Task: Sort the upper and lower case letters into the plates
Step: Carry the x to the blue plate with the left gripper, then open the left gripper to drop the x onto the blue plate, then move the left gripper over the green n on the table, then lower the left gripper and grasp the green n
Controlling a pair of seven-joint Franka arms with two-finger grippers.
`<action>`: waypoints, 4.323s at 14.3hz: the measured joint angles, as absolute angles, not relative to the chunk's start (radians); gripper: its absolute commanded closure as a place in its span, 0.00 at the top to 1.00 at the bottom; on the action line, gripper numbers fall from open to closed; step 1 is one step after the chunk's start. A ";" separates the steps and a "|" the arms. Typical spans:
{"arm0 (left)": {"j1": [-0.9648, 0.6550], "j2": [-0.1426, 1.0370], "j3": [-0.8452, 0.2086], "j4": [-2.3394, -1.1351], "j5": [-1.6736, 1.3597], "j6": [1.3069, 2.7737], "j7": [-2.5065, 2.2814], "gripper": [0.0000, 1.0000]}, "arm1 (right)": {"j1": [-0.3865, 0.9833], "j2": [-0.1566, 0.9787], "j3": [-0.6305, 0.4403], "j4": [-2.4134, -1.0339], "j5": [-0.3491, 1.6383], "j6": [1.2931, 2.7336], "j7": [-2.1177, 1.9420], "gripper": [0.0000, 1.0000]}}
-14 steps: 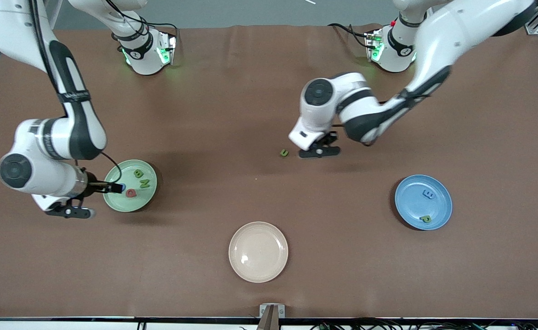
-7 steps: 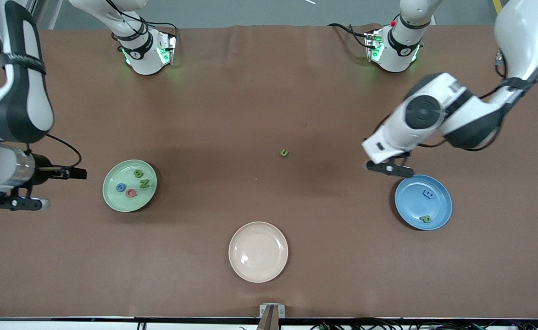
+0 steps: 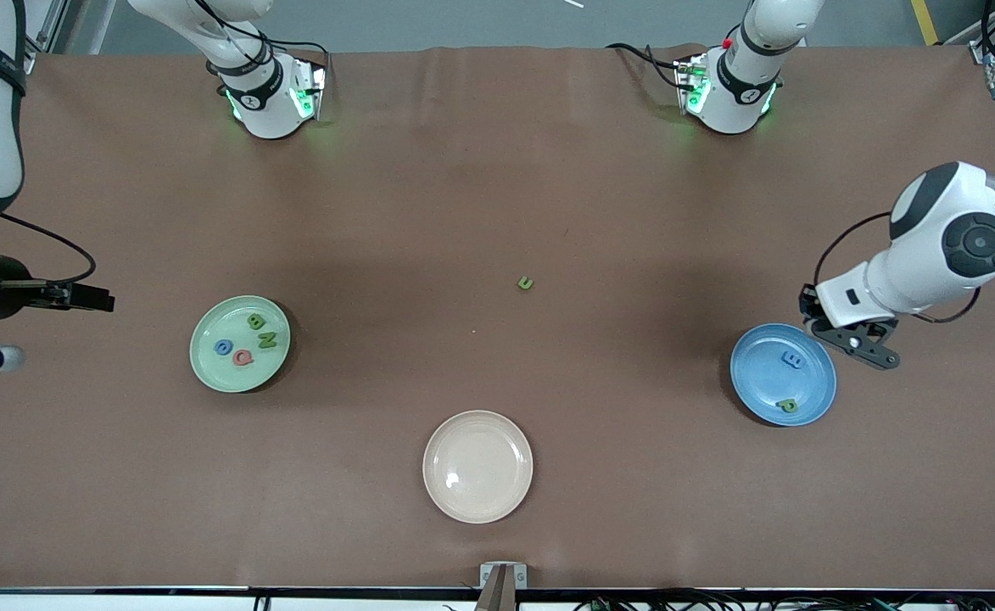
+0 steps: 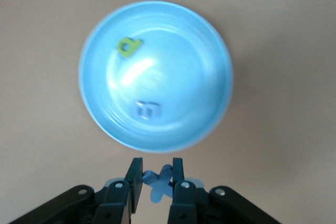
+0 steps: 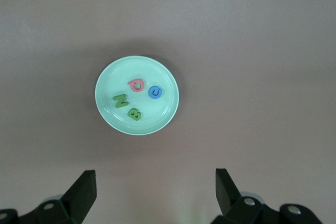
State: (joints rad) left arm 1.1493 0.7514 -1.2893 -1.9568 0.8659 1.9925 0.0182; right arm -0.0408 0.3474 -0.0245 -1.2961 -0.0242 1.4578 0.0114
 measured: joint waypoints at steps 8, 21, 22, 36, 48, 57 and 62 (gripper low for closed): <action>0.837 0.774 -0.961 -1.832 0.916 2.146 0.057 0.15 | -0.042 0.348 -0.011 -1.257 -0.015 1.442 0.016 1.00; 0.671 0.859 -0.770 -1.744 0.916 2.324 0.053 0.93 | -0.017 0.125 -0.011 -1.477 0.019 1.486 0.017 1.00; 0.671 0.859 -0.770 -1.741 0.913 2.324 0.053 1.00 | -0.017 0.111 -0.014 -1.494 0.018 1.489 0.017 1.00; 0.666 0.734 -1.185 -1.663 0.616 1.839 -0.522 1.00 | -0.011 0.010 -0.036 -1.589 0.018 1.517 0.017 1.00; 0.188 0.774 -1.042 -1.697 0.615 1.979 -1.245 1.00 | -0.009 -0.092 -0.037 -1.667 0.018 1.534 0.016 1.00; -0.169 0.801 -0.728 -1.675 0.615 2.216 -1.383 0.97 | -0.005 -0.092 -0.038 -1.674 0.015 1.567 -0.043 1.00; -0.184 0.831 -0.728 -1.676 0.615 2.225 -1.381 0.75 | -0.007 -0.092 -0.040 -1.674 0.015 1.548 -0.046 1.00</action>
